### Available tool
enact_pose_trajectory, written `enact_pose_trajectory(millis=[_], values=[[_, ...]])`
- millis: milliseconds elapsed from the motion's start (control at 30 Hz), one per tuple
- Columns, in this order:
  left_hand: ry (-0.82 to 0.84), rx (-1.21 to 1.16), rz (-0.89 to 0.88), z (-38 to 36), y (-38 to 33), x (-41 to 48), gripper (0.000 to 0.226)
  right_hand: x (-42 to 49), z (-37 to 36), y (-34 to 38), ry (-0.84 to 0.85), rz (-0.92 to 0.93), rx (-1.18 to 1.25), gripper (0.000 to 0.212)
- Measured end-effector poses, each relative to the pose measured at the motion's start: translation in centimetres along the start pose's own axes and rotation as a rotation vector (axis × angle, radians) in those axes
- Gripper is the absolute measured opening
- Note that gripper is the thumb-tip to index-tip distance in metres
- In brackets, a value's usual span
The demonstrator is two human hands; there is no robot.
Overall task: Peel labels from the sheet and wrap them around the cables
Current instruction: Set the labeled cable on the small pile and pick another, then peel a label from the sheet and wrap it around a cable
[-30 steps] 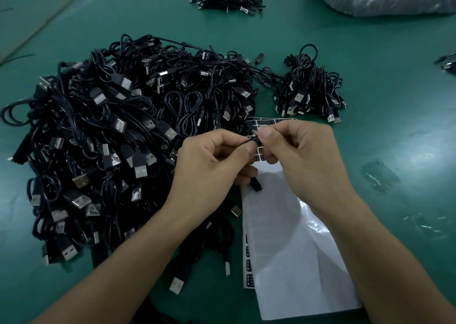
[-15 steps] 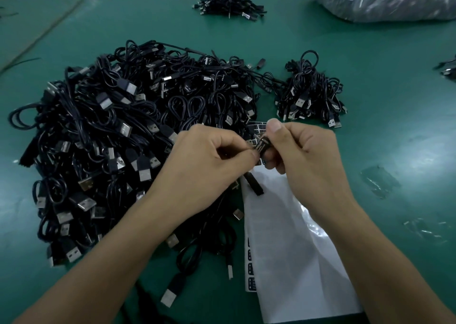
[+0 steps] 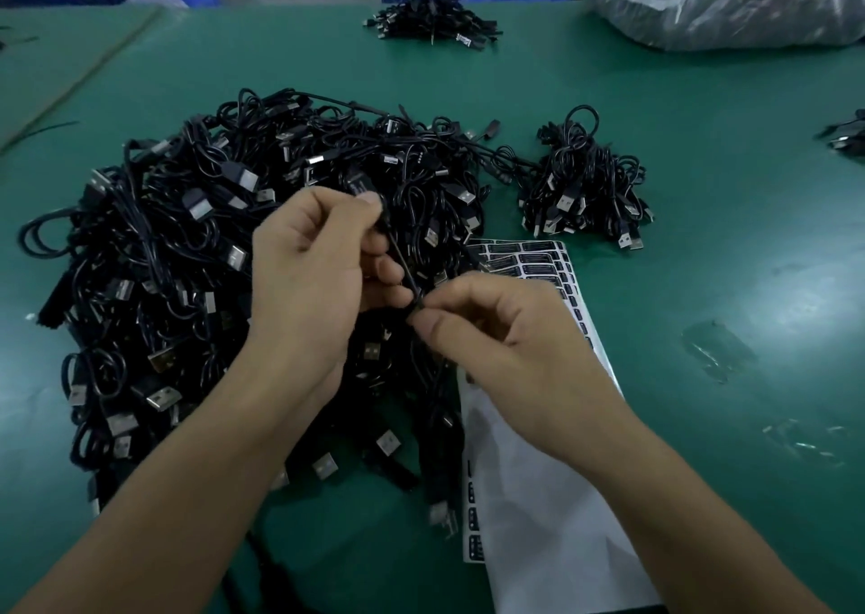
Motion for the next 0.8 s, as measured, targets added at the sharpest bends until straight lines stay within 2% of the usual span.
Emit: enact_pose_trajectory(millis=[133,233,367,500,567,700,800], values=[[0.01,-0.015,0.065,0.0,0.0,0.0,0.035,0.2,1.9,0.4,-0.113,-0.013,0.146,0.014],[0.031,0.018,0.084,0.1,0.2,0.0,0.031,1.5,5.9,0.0,-0.352,-0.061,0.186,0.023],[0.056,0.075,0.057,0.1,0.2,0.0,0.021,5.1,13.4,0.1,-0.762,-0.051,-0.006,0.013],[0.073,0.107,0.045,0.0,0.4,0.0,0.024,9.3,18.9,0.1,-0.981,-0.188,-0.178,0.021],[0.082,0.121,0.046,0.0,0.6,0.1,0.023,11.3,20.0,-0.4,-0.962,-0.262,-0.243,0.032],[0.094,0.153,0.059,-0.1,0.9,0.2,0.018,13.9,18.6,-1.8,-0.75,-0.407,-0.4,0.038],[0.089,0.144,0.056,0.0,0.8,0.3,0.02,13.5,16.9,-1.4,-0.662,-0.369,-0.559,0.046]])
Point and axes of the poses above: each hand's wrist, its own x-axis towards the middle knuckle, its own z-axis out of the back of the hand, y = z × x, the point moved 6 cm from there along x, towards the middle knuckle, and after that the axes turned 7 degrees about -z, right-handed, at the moved point
